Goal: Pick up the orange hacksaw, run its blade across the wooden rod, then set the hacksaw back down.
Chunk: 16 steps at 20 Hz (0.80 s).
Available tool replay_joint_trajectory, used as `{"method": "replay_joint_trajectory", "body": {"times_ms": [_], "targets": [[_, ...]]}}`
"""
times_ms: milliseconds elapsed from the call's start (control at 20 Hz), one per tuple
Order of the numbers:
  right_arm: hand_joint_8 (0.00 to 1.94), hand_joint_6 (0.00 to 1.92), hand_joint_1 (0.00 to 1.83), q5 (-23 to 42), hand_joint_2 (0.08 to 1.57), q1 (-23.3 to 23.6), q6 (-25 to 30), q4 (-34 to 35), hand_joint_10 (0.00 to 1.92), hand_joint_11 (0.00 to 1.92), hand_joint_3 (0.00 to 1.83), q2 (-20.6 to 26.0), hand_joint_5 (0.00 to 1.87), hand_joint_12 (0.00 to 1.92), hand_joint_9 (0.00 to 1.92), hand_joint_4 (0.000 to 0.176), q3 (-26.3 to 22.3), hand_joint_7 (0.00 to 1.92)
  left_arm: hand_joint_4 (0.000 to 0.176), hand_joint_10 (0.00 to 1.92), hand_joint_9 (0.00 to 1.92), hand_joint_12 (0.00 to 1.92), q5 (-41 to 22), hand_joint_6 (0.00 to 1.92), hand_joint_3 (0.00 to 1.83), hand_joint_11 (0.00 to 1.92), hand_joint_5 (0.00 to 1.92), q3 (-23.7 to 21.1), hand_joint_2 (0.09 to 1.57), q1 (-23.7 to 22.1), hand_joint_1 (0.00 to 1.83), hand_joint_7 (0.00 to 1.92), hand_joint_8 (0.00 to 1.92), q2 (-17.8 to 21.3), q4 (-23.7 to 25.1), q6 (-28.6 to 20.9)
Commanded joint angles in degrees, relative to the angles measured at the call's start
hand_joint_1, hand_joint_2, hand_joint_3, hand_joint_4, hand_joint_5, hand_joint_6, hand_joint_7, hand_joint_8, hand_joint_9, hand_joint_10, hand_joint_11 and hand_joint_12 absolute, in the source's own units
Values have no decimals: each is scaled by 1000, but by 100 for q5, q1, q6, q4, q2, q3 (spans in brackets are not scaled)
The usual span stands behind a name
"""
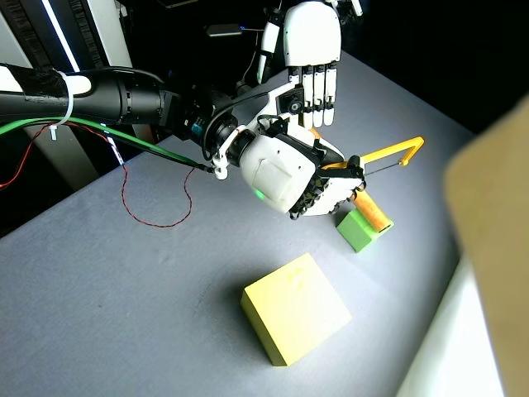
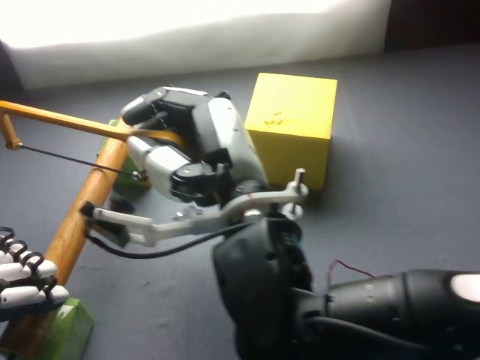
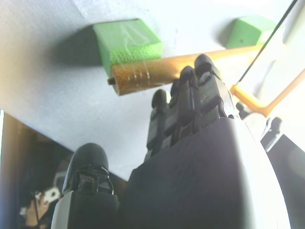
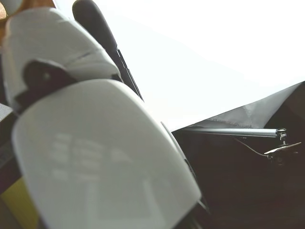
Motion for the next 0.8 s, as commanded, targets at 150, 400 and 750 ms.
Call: {"method": "replay_joint_trajectory", "body": {"times_ms": [150,400,750], "targets": [[1120,1089,1366,137,1158,-176,50,-793,1334,866,1,755,798,1278,917,0,-502,864,0,0,57,142,-85,0,2,0,100,1,1291,-37,48,84,0,-20,-26,-4],[1100,1084,1368,-162,1153,-392,-29,-897,1303,870,0,1697,803,1266,939,0,-1268,870,0,2,68,181,-85,2,1,0,118,1,1283,-42,80,93,2,-22,-26,-4],[1103,1036,1369,-270,1147,-672,115,-900,1308,873,1,2769,838,1268,934,0,-2239,872,0,1,56,123,-85,1,2,0,117,-6,1290,-52,84,92,1,-25,-26,-4]]}}
